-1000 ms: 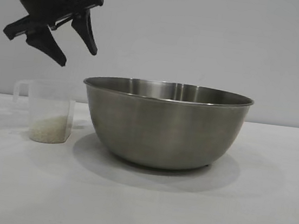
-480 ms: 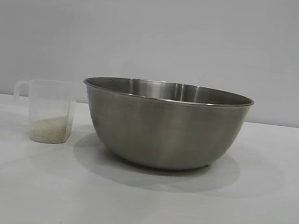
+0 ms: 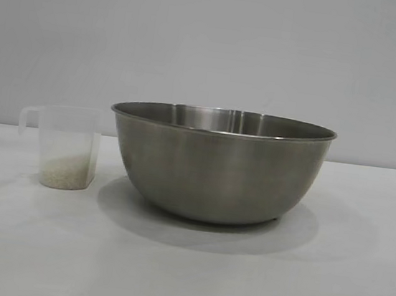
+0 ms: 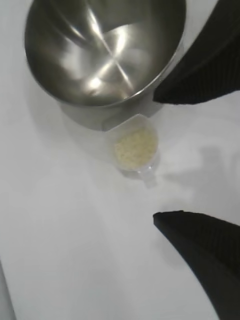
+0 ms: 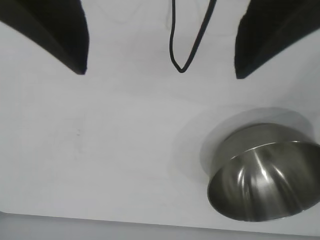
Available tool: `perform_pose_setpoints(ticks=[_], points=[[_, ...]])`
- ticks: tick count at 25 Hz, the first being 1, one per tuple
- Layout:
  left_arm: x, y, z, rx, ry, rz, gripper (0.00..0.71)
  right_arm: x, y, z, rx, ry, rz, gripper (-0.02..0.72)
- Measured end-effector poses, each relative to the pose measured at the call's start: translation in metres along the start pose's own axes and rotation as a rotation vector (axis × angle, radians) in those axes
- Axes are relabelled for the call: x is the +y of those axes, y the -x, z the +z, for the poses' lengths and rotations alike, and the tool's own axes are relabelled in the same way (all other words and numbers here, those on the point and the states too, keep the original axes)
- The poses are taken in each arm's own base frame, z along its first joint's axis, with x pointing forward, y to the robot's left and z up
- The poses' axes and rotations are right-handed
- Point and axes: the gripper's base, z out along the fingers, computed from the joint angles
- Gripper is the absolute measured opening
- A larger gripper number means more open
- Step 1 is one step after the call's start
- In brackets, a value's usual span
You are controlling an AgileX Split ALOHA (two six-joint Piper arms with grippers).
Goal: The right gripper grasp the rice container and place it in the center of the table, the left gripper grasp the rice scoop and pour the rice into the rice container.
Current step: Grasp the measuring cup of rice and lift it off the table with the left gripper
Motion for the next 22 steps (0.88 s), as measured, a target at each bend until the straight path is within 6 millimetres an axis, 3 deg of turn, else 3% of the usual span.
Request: perform_pose_setpoints(ticks=[7,13,22], points=[[0.000,-0.054,-0.001,-0.086,0.045,-0.023,0.397,0.000,0.000,0.000,0.000,0.000,0.000,0.515],[0.006,-0.098,0.019,-0.137,0.093,-0.069,0.397,0.000,0.000,0.000,0.000,0.000,0.000,0.515],[0.011,-0.136,0.039,-0.289,0.169,-0.136,0.397,0.000,0.000,0.000,0.000,0.003,0.001,0.515]])
